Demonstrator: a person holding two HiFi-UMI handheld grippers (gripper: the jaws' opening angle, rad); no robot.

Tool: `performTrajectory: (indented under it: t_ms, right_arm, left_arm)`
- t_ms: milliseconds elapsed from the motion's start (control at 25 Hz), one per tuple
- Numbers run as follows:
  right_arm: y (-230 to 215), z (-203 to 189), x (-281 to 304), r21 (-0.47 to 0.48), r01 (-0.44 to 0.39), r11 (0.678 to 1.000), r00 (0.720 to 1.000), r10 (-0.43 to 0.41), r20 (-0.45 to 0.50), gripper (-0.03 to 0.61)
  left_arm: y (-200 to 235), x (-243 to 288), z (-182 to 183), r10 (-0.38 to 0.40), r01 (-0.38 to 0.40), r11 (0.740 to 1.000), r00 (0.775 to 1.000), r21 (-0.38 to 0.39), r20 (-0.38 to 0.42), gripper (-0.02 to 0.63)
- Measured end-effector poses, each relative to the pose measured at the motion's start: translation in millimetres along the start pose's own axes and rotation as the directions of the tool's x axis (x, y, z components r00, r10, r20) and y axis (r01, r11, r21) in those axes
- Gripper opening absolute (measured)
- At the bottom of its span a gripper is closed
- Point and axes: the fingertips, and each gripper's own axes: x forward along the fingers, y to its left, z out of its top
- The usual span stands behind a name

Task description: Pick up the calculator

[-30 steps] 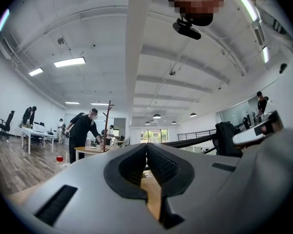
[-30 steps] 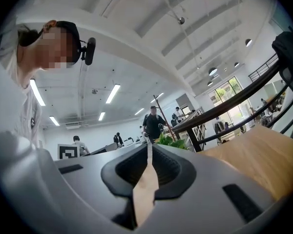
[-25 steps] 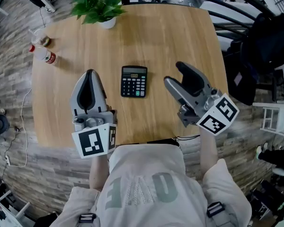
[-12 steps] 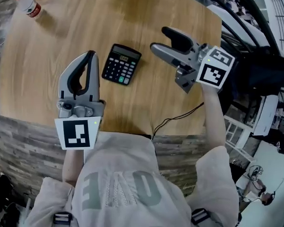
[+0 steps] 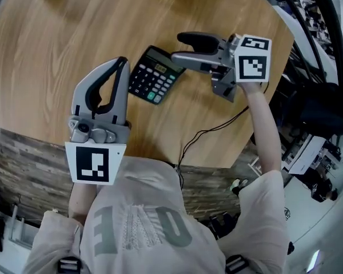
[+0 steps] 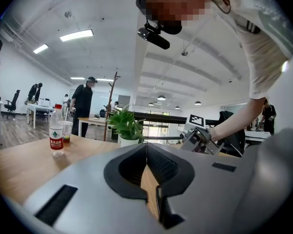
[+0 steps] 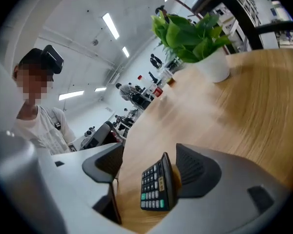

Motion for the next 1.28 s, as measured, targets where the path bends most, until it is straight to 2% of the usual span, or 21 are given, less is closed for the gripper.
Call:
performTrajectory:
  t_ms: [160,400,600,800,1080,1160,1200,1280]
  right_arm:
    - [-10,-23,19,0.112,-0.079,0.991,0.99,0.091,-0.105,0.339]
    - [-21,-45,35,0.178,-0.113,0.978,0.959,0.154,-0.238,0.339]
    - [-24,-64,42,0.234,-0.12,0.965,0.91,0.201,-0.362,0.339]
    - [-20,-69,46,0.29,-0.146,0.946,0.865,0.264,-0.426,0.337]
    - [-11,-78,51,0.358,-0.193,0.913,0.778,0.365,-0.511,0.336]
    - [-11,-82,50,0.345,-0.19,0.919,0.756,0.361,-0.546,0.333]
    - [-12,-83,50,0.314,-0.181,0.932,0.747,0.338,-0.572,0.32]
    - [-16,-87,51,0.211,-0.157,0.965,0.732,0.257,-0.631,0.236]
  left_arm:
    - [6,4,-28,0.002,-0.005,0.999,0.997,-0.045,-0.072,0.009]
    - [12,13,-50,-0.007,-0.003,0.996,0.994,-0.093,-0.11,0.009]
    - [12,12,-61,-0.014,-0.001,0.993,0.991,-0.117,-0.131,0.009]
    - [14,10,-70,-0.013,-0.003,0.995,0.987,-0.101,-0.161,0.009]
    - [18,8,-84,-0.014,-0.011,0.992,0.982,-0.129,-0.187,0.009]
    - [15,11,-86,-0.018,-0.007,0.991,0.982,-0.135,-0.186,0.009]
    - [15,12,-85,-0.02,-0.005,0.991,0.982,-0.137,-0.185,0.009]
    - [16,13,-83,-0.024,-0.002,0.991,0.983,-0.137,-0.184,0.009]
